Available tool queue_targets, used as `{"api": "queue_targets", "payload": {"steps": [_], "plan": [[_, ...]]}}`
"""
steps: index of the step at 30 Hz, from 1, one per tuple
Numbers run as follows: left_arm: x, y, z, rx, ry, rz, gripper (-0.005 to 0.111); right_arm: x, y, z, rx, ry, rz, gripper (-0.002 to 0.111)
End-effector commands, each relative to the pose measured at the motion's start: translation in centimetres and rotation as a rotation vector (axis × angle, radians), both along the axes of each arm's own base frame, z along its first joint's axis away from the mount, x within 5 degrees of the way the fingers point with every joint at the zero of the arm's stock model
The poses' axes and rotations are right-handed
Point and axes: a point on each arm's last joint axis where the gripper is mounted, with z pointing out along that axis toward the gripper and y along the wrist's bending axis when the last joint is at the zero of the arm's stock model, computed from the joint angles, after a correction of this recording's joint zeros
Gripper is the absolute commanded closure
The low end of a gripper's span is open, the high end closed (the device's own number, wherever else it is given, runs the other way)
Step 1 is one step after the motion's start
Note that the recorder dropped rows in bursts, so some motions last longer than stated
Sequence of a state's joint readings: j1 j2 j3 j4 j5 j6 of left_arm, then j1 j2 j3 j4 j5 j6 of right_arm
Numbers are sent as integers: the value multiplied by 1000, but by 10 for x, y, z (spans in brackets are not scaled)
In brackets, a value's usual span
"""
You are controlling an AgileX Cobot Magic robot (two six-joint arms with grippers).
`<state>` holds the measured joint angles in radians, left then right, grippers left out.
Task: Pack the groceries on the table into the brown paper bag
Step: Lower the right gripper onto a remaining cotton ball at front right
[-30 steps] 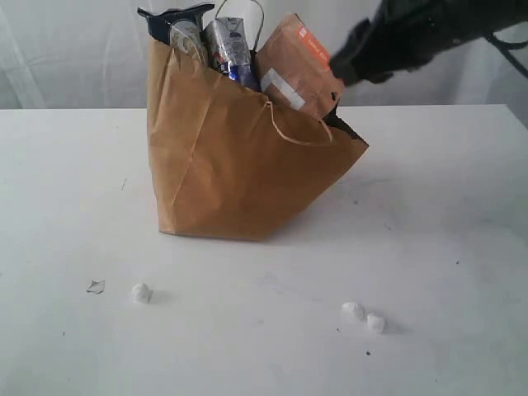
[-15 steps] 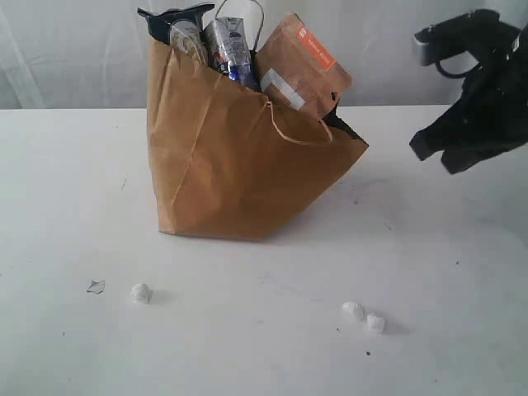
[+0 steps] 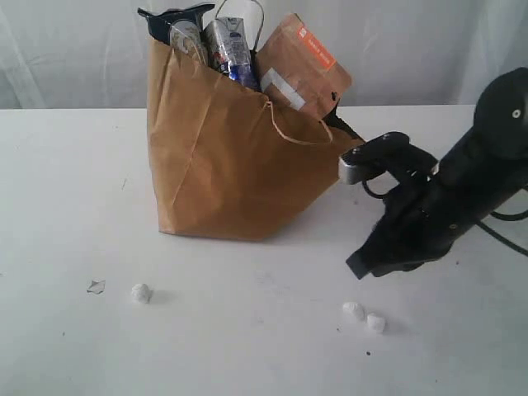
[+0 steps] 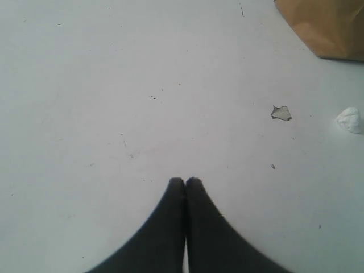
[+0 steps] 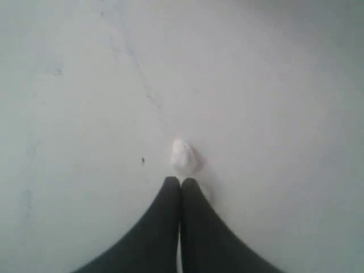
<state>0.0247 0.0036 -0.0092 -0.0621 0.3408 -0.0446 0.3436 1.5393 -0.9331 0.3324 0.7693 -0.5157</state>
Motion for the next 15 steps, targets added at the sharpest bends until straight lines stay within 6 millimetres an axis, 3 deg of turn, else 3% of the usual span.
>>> {"api": "queue_targets", "payload": {"steps": [1, 8, 15], "plan": [[-1, 0, -4, -4, 18, -4, 107, 9, 10, -8, 41, -88, 114, 103], [-1, 0, -4, -4, 18, -4, 107, 6, 21, -31, 5, -12, 264, 59], [-1, 0, -4, -4, 18, -4, 107, 17, 27, -66, -97, -36, 395, 60]]}}
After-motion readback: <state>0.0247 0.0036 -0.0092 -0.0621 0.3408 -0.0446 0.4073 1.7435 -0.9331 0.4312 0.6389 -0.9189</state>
